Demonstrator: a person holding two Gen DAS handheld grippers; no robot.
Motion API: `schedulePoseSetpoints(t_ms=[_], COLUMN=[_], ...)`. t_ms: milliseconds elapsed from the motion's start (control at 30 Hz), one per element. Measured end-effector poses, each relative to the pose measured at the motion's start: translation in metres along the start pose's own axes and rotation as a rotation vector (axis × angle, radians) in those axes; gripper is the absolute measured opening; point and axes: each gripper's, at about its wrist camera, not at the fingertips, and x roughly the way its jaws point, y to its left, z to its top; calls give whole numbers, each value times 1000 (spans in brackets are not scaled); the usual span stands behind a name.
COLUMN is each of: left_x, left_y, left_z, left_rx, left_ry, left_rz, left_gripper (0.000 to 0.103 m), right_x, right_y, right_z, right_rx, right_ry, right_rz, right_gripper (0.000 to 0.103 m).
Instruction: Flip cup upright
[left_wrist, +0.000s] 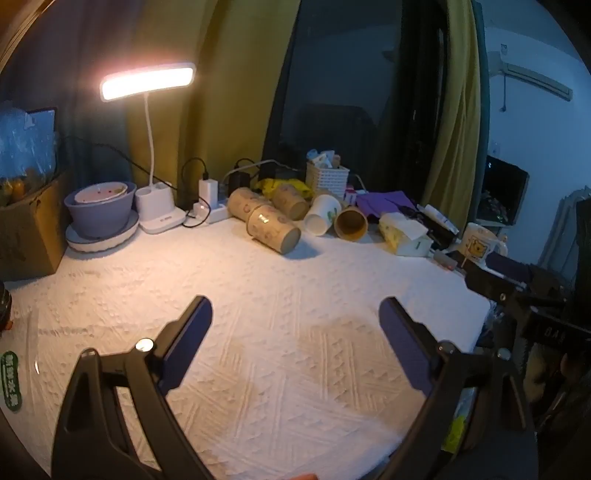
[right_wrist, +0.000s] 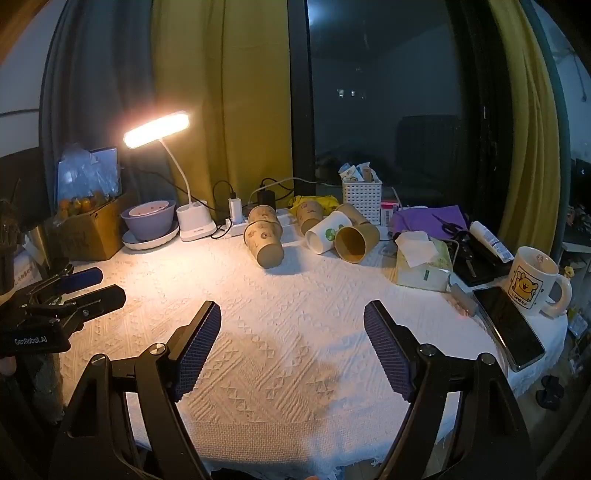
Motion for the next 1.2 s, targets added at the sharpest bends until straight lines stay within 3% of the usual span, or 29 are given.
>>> schedulePoseSetpoints(t_ms=[1200], left_x=[-4], left_y=[-4], left_z=[1], left_rx=[25], left_ry=[-10], left_rz=[-4], left_gripper=[93], right_x=[0], right_y=[-2], right_z=[1], right_rx=[1], right_ry=[-1], right_rz=[-1], right_gripper=[82])
